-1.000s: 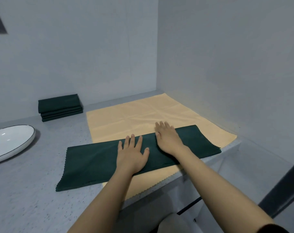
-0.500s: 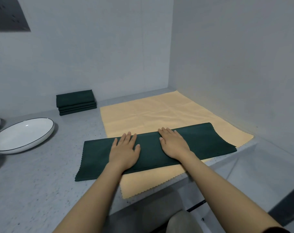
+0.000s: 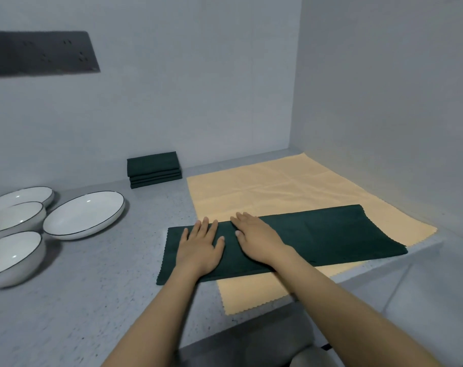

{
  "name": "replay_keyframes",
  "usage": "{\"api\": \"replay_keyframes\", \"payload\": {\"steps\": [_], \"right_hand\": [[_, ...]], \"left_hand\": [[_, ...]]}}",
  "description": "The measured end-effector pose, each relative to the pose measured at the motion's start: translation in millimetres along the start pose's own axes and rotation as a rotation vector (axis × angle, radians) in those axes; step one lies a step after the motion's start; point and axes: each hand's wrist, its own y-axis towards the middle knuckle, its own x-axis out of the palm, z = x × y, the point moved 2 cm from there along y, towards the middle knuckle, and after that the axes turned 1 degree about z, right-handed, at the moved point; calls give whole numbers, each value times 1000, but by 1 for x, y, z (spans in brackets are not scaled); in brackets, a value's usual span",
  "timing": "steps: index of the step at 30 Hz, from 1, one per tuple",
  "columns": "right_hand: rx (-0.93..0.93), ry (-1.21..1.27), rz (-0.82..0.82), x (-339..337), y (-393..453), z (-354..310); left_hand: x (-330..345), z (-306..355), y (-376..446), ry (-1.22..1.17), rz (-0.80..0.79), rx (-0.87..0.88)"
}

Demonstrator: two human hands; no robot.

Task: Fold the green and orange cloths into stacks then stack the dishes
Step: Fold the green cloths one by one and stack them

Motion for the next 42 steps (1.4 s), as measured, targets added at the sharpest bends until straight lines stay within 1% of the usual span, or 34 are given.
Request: {"api": "replay_keyframes", "payload": {"steps": [7,11,15,17,20,22,24,29,31,33,36,38,42], "right_hand": [[27,-45,-1,15,5,1],[53,-43,1,17,4,-1],[91,-29,46,14,0,-2],[118,-52,54,13,0,-4],[158,-37,5,10,3,-4],[168,-24,-78,2,8,-1],[164,-28,-158,-7,12,4],[142,-37,-255,-20,20,6],[136,-47,-284,-24,22,6],[125,-63,-314,-28,23,6],[117,-74,-364,-32,22,7],[121,-62,-402,-34,21,7],[121,-48,-469,-33,18,6]], "left_hand": [[-3,-6,2,-5,-15,20],[-3,-37,-1,-29,2,-19],[-9,-63,-5,-42,5,-71],[-11,-68,-4,-22,46,-77],[-23,-72,4,-22,163,-60],[-34,-76,13,-43,170,-66],[-45,-78,20,-152,123,-106],[-62,-85,19,-735,-29,-205],[-64,-89,13,-902,-87,-261],[-65,-90,6,-928,-145,-295],[-62,-93,0,-838,-209,-319],[-65,-93,-3,-873,-173,-321],[-76,-92,-4,-1087,-84,-318]]}}
